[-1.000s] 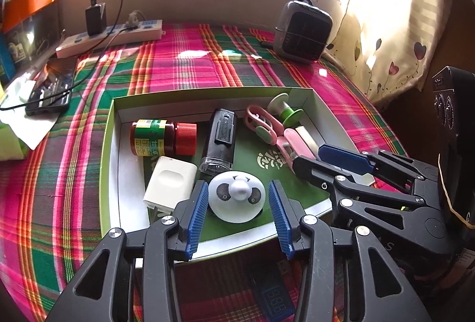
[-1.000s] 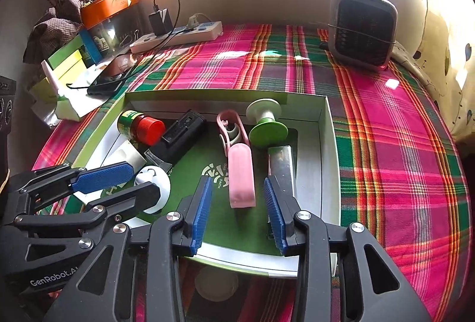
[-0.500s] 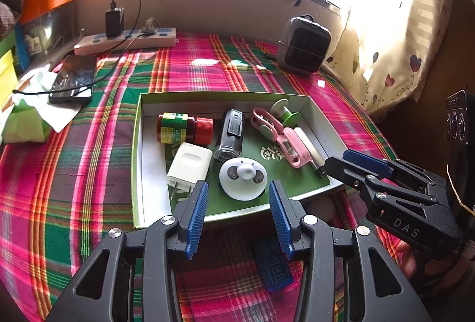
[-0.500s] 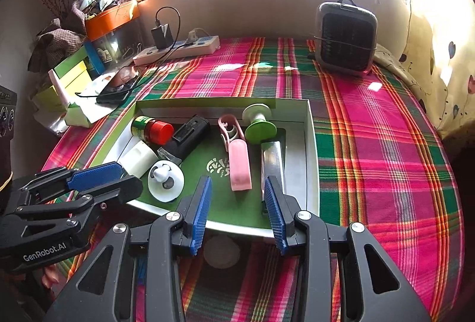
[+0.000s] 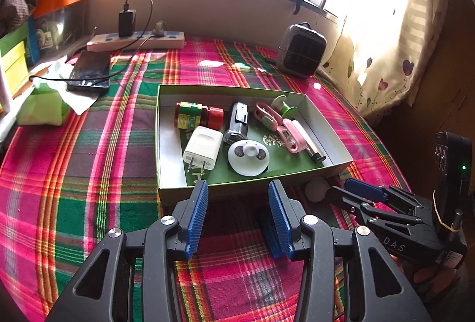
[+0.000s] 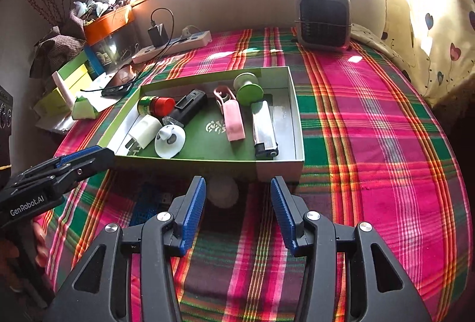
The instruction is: Organize rigid objects
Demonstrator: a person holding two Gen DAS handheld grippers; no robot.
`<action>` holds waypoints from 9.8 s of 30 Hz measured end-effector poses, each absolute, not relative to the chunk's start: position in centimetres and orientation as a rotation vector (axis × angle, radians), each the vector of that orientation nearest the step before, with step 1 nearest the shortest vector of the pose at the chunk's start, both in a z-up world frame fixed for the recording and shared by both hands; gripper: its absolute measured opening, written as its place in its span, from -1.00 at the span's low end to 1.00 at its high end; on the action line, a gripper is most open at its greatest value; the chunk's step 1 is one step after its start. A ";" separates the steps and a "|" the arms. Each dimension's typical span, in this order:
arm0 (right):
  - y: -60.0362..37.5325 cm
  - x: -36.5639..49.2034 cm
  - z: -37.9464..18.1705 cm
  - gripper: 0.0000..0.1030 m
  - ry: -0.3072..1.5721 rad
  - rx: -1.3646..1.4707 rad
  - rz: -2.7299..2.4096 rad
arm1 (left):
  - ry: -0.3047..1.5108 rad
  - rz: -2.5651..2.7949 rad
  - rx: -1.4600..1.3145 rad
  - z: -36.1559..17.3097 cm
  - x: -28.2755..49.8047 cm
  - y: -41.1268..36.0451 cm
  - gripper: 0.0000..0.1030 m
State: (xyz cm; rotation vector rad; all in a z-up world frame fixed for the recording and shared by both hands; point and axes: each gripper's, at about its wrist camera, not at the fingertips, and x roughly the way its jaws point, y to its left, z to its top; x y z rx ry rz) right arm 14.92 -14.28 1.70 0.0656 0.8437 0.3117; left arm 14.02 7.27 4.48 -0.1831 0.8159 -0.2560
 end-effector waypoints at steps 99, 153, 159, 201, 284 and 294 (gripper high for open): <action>-18.8 15.1 -0.4 -0.44 0.872 0.131 0.220 | 0.896 -0.180 -0.007 0.8 13.1 0.8 -0.59; -16.4 13.7 3.5 -0.44 0.774 0.041 0.266 | 0.813 -0.241 -0.048 4.5 12.9 1.9 -0.60; -15.8 14.6 4.2 -0.44 0.763 0.031 0.281 | 0.807 -0.239 -0.054 4.9 13.8 2.4 -0.60; -10.0 22.0 1.0 -0.44 0.881 -0.050 0.412 | 0.847 -0.205 -0.104 3.6 22.1 5.6 -0.60; -11.1 18.9 2.5 -0.20 0.812 -0.032 0.334 | 0.794 -0.127 -0.059 5.2 17.6 5.0 -0.25; -11.8 16.2 3.9 -0.20 0.768 -0.019 0.319 | 0.767 -0.076 -0.039 5.9 14.2 4.9 -0.24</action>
